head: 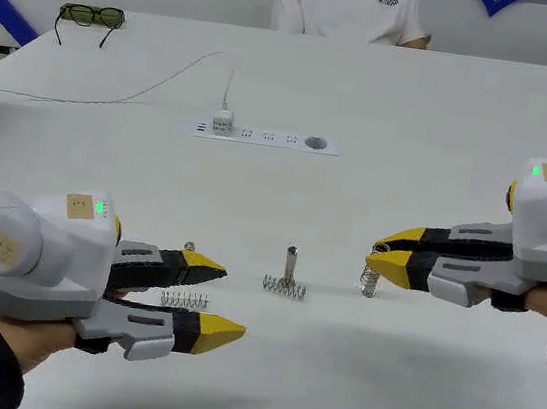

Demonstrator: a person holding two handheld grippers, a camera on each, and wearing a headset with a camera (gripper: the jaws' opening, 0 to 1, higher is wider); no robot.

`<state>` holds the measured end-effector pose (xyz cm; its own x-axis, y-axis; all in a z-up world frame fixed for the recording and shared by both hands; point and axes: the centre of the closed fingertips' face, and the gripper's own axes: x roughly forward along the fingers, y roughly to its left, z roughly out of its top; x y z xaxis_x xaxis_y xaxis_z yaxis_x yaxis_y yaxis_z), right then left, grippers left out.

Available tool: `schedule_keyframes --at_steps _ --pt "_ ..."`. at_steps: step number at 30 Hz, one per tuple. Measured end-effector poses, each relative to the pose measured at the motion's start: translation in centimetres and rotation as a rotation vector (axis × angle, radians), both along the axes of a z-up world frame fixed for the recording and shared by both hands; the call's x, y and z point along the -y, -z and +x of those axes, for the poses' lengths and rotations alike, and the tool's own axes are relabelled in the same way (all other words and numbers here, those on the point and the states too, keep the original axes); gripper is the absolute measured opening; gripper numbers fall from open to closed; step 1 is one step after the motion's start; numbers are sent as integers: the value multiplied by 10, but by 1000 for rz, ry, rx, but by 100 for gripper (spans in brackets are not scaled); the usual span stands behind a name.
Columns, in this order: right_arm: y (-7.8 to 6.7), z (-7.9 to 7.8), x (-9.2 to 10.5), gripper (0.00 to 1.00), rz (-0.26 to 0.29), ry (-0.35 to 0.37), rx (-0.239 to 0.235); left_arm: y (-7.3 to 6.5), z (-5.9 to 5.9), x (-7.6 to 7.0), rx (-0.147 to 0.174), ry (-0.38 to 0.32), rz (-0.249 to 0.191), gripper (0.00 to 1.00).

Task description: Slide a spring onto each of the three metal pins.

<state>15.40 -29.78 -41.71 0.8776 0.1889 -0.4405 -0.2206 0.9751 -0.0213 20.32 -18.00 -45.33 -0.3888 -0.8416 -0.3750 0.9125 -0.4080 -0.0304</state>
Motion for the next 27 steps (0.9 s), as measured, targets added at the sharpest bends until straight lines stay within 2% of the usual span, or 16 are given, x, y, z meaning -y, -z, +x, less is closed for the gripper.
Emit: schedule_keyframes --at_steps 6,15,27 --pt "0 4 16 12 -16 34 -3 1 0 -1 -5 -1 1 41" --pt "9 10 39 12 -20 97 -15 3 0 -1 -10 -3 4 41" --pt "23 14 47 12 -5 122 -41 7 3 -4 -18 -13 15 41"
